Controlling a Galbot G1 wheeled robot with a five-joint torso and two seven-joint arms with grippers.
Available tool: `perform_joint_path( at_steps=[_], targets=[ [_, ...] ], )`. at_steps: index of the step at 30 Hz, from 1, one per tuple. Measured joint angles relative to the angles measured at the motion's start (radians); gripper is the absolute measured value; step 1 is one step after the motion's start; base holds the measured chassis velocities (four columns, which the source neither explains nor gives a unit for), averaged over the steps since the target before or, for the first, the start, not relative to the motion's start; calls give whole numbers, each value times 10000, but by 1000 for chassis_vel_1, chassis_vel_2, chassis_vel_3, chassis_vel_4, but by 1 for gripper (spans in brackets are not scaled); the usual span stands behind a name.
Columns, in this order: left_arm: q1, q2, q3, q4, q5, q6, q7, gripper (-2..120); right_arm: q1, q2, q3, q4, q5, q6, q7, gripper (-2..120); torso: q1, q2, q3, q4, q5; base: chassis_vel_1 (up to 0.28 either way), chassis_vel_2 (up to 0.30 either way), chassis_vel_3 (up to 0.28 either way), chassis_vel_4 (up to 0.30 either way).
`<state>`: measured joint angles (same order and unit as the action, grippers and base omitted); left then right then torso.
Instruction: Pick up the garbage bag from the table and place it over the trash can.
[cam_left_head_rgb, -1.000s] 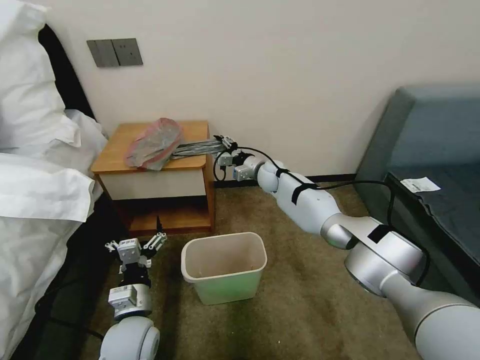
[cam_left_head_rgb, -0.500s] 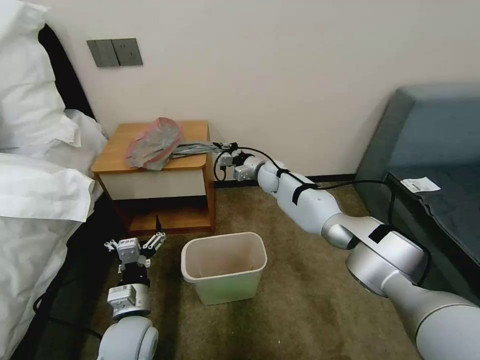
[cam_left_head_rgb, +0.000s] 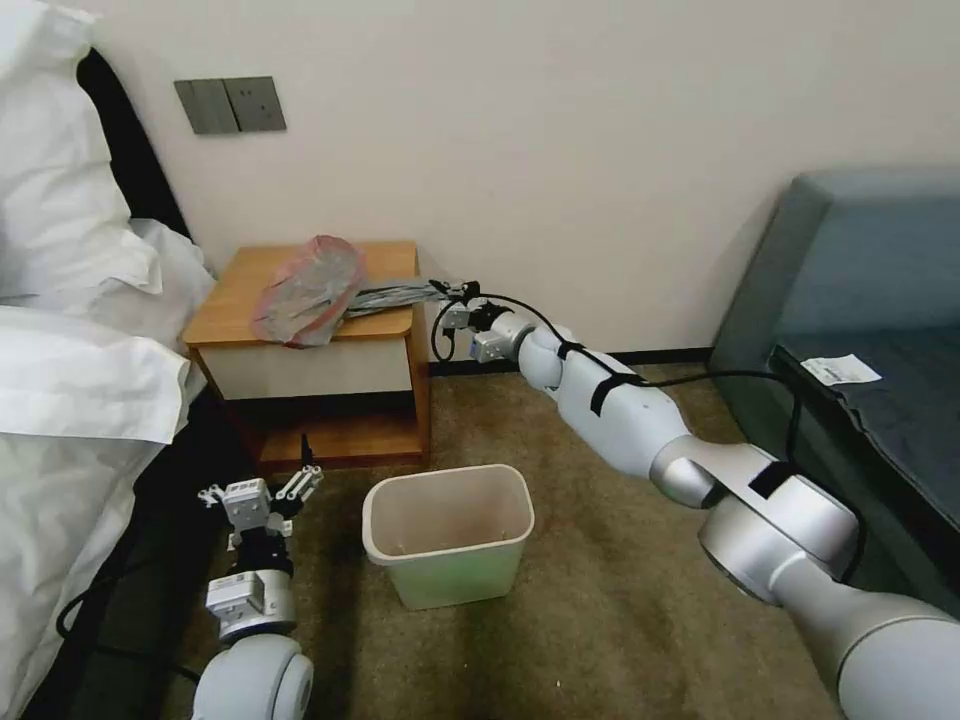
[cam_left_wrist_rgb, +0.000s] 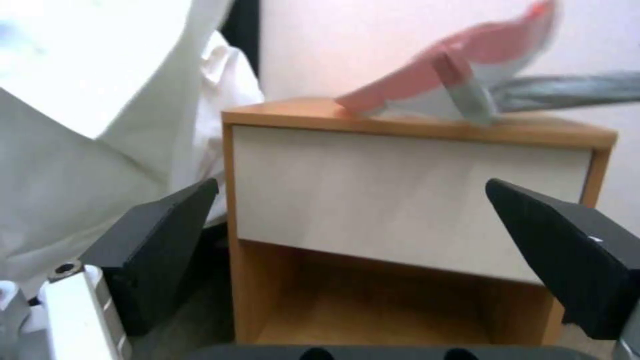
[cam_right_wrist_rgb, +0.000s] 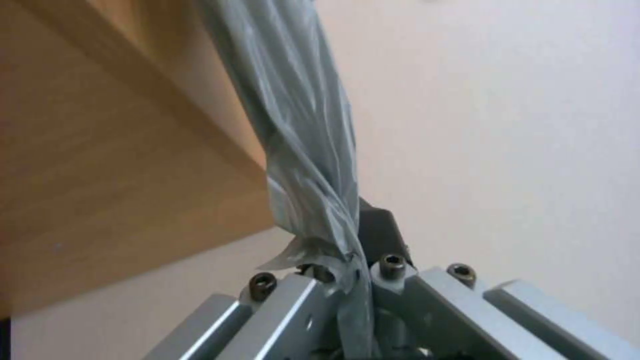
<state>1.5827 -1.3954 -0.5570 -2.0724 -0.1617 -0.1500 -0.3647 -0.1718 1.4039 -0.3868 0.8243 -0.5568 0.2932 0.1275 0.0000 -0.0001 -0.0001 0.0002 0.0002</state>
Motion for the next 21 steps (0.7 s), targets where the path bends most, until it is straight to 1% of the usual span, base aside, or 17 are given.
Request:
perform_joint_path(
  at_steps=[1, 4, 5, 8, 9, 12, 13, 16, 17, 18, 20, 21],
  targets=[
    [0, 0, 0, 0, 0, 0, 0, 100, 0, 0, 0, 0, 0, 0, 0, 0, 0, 0, 0, 0, 0, 0, 0, 0, 0],
    [-64, 77, -138, -419, -556, 268, -133, 99, -736, -656, 80, 1291, 471, -412, 89, 0, 0, 0, 1, -4, 0, 0, 0, 0, 0],
    [-64, 77, -138, -419, -556, 268, -133, 99, -736, -656, 80, 1291, 471, -412, 89, 0, 0, 0, 1, -4, 0, 0, 0, 0, 0],
    [-265, 243, -508, -749, -1191, 556, -374, 99, -1806, -1205, 258, 2694, 767, -793, 123, 0, 0, 1, 0, -5, -1, 0, 0, 0, 0],
    [-265, 243, -508, -749, -1191, 556, -374, 99, -1806, -1205, 258, 2694, 767, -793, 123, 0, 0, 1, 0, -5, -1, 0, 0, 0, 0],
    [-573, 317, -1310, -1144, -1814, 906, -614, 99, -2854, -1552, 378, 3912, 793, -1019, -28, 0, 0, 0, 0, 0, -2, 0, 0, 0, 0],
    [-573, 317, -1310, -1144, -1814, 906, -614, 99, -2854, -1552, 378, 3912, 793, -1019, -28, 0, 0, 0, 0, 0, -2, 0, 0, 0, 0],
    [-789, 402, -1962, -1630, -2348, 1381, -635, 99, -3498, -1772, 406, 4706, 789, -1158, -226, 0, 0, 2, -1, -2, -1, 0, 0, 0, 0],
    [-789, 402, -1962, -1630, -2348, 1381, -635, 99, -3498, -1772, 406, 4706, 789, -1158, -226, 0, 0, 2, -1, -2, -1, 0, 0, 0, 0],
    [-843, 493, -2147, -1754, -2463, 1545, -635, 99, -3729, -1870, 404, 4986, 785, -1228, -296, 0, 0, 1, 0, -1, 0, 0, 0, 0, 0],
    [-896, 652, -2265, -1790, -2518, 1718, -610, 99, -4118, -2074, 405, 5658, 801, -1428, -508, 0, 0, 2, -1, -1, -2, 0, 0, 0, 0],
    [-896, 652, -2265, -1790, -2518, 1718, -610, 99, -4118, -2074, 405, 5658, 801, -1428, -508, 0, 0, 2, -1, -1, -2, 0, 0, 0, 0]
  ],
)
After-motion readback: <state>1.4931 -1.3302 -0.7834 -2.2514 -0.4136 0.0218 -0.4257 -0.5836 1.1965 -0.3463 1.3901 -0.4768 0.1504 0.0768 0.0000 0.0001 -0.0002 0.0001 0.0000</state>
